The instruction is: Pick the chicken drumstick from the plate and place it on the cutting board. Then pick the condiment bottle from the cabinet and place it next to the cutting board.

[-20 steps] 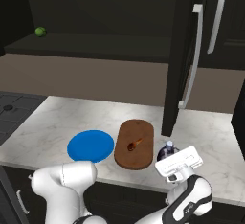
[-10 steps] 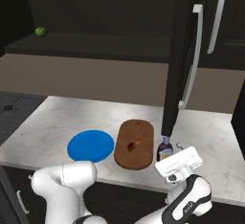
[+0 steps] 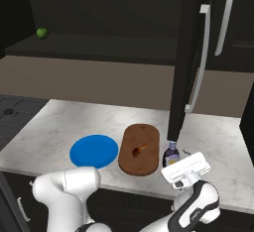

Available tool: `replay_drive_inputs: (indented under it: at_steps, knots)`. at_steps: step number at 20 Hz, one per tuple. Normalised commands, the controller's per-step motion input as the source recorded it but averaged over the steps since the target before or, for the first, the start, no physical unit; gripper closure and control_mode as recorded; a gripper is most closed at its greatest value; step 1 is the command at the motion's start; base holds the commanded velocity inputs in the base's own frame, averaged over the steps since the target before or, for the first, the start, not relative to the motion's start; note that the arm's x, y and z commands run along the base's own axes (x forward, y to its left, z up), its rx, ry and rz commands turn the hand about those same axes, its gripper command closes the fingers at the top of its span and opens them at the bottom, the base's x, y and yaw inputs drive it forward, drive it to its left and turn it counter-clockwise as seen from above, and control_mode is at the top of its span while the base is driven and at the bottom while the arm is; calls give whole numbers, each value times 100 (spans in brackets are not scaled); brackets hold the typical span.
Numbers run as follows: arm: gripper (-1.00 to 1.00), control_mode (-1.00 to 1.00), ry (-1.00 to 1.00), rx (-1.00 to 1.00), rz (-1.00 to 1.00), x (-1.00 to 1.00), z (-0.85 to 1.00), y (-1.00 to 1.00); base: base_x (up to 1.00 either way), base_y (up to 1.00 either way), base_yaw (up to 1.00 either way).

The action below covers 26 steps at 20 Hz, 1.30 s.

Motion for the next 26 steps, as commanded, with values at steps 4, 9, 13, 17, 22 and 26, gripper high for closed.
replay_drive_inputs:
  at_steps: [4, 9, 13, 17, 22, 26]
  knots:
    - [-100, -100, 1, 3, 3, -26, 0, -28, 0, 0, 0]
    - [-100, -100, 0, 8, 2, -65, 12, -42, 0, 0, 0]
    - [-100, -100, 0, 9, 2, -76, 15, -47, 0, 0, 0]
    - [-100, -100, 0, 8, 3, -83, 15, -48, 0, 0, 0]
    - [-100, -100, -1, 8, 4, -86, 15, -49, 0, 0, 0]
    - [-100, -100, -1, 7, 4, -81, 18, -46, 0, 0, 0]
